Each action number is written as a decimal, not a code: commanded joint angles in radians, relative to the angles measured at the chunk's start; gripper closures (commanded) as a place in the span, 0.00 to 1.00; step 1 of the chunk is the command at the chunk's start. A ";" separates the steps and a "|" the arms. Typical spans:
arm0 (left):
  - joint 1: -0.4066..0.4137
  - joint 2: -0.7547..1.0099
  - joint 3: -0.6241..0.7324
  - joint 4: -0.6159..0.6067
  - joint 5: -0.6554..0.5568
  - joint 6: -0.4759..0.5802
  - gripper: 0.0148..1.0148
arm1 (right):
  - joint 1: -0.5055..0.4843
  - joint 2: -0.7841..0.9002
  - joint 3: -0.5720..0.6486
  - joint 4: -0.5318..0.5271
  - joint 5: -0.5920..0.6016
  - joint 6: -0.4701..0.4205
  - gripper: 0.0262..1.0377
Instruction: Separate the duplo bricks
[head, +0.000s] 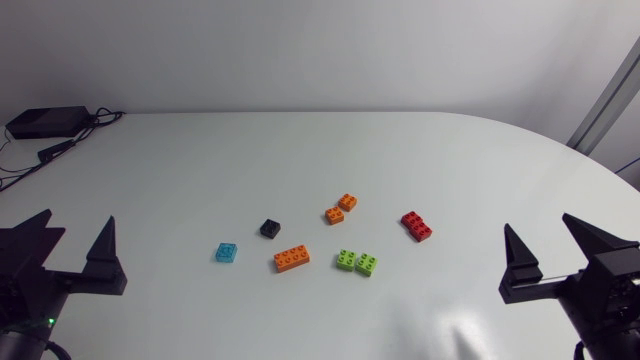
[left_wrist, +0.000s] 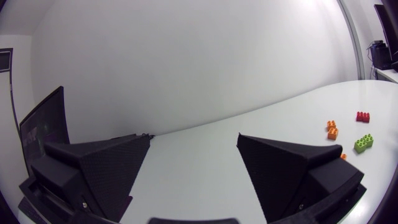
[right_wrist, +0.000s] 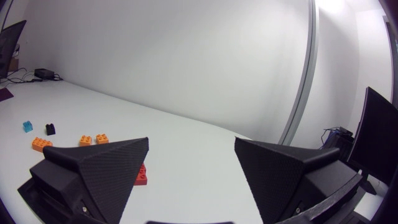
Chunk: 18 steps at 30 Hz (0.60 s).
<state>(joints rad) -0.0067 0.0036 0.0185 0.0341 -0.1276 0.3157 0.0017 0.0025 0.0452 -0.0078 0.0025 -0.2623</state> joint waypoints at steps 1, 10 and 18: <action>-0.007 -0.019 -0.022 0.013 -0.001 -0.036 0.03 | 0.032 -0.009 -0.047 0.005 -0.007 -0.005 0.04; -0.010 -0.017 -0.022 -0.008 0.000 -0.038 0.03 | 0.037 -0.009 -0.047 0.008 -0.007 0.024 0.04; 0.024 -0.017 -0.022 -0.008 0.000 -0.027 0.03 | 0.027 -0.009 -0.048 0.011 -0.007 0.087 0.04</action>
<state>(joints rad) 0.0025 0.0036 0.0185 0.0299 -0.1276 0.3119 0.0330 0.0025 0.0410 0.0040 0.0017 -0.2070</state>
